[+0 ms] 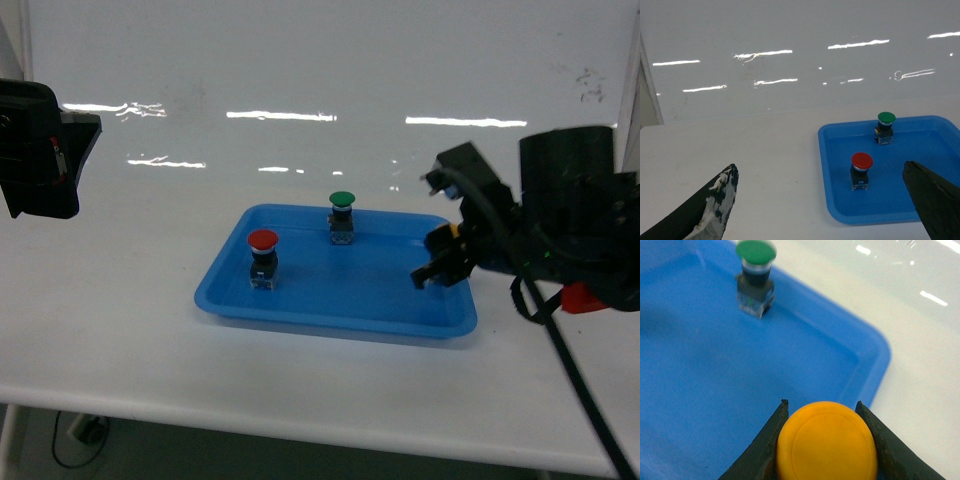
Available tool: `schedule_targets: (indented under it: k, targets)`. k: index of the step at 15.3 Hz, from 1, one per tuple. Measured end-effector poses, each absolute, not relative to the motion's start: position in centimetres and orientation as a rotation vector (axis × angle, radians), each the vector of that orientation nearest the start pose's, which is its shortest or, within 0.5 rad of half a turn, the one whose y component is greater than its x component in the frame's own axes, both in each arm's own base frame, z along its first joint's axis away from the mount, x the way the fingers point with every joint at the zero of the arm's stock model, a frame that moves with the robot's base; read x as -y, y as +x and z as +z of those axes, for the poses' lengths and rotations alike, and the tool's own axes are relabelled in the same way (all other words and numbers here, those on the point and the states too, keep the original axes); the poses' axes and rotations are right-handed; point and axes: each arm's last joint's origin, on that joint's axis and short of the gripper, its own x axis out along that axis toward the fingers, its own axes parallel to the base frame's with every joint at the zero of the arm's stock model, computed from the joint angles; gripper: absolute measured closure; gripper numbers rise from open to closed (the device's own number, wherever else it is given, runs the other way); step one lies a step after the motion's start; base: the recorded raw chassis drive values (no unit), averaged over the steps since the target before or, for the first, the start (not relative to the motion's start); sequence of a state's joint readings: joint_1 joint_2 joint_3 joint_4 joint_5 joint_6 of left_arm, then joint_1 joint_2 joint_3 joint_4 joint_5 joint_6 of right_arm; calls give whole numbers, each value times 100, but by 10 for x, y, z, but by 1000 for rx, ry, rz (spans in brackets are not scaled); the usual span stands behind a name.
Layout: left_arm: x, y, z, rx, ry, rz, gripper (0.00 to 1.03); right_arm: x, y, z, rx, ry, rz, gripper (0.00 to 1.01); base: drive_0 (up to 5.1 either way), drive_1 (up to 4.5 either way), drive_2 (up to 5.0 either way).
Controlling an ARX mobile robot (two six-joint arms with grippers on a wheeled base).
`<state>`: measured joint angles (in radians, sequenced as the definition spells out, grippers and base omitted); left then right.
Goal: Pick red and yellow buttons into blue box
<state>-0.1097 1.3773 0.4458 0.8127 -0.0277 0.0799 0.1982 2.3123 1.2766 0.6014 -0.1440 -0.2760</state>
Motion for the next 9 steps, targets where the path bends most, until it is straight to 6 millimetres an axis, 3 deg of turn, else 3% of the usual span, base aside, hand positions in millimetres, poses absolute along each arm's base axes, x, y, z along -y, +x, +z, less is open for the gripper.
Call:
schedule_targets:
  k: [2, 4, 9]
  targets:
    - [28, 258, 190, -115, 88, -86, 5, -85, 436, 128, -269, -250, 377, 67, 0, 0, 0]
    - [28, 258, 190, -116, 88, -86, 5, -77, 403, 173, -158, -220, 374, 67, 0, 0, 0]
    - [28, 258, 190, -115, 88, -87, 5, -63, 328, 215, -77, -171, 366, 67, 0, 0, 0]
